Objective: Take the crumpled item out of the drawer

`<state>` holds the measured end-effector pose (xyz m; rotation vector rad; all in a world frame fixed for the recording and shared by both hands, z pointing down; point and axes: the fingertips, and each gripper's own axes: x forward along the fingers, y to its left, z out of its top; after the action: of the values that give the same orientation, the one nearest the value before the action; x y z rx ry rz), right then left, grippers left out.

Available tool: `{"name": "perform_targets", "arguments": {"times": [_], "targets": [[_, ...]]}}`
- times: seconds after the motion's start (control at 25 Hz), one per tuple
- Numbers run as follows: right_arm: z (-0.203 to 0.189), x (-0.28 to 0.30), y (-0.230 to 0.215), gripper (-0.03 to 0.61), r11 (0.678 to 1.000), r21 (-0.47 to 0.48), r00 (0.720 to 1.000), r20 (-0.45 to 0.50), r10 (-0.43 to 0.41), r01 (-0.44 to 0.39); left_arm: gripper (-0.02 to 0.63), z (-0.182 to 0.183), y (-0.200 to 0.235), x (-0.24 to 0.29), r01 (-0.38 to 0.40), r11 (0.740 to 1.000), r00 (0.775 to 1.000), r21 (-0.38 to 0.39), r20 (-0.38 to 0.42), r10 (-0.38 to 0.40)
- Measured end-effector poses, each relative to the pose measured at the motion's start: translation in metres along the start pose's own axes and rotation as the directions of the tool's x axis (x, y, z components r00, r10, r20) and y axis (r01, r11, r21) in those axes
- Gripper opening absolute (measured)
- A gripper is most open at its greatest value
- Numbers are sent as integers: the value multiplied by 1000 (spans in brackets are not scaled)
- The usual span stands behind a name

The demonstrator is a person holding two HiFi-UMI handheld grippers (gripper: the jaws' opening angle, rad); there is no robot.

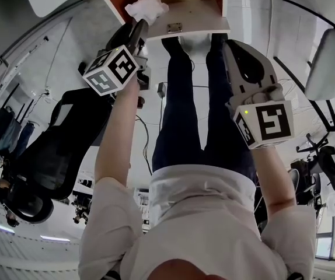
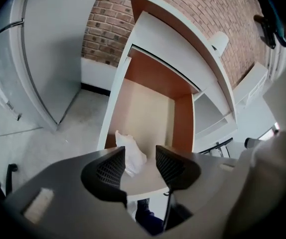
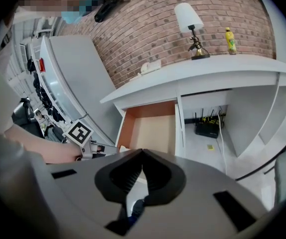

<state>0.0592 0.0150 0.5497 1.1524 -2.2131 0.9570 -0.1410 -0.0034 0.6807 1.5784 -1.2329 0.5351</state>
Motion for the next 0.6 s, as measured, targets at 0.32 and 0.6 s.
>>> {"name": "perform_targets", "arguments": {"times": [0.32, 0.6], "targets": [[4, -5, -20, 8, 1000, 15, 1000, 10, -14, 14, 198, -2, 12, 25, -24, 993, 994, -115, -110, 12], [4, -10, -36, 8, 999, 2, 999, 10, -36, 36, 184, -6, 20, 35, -74, 990, 975, -121, -218, 47]]}}
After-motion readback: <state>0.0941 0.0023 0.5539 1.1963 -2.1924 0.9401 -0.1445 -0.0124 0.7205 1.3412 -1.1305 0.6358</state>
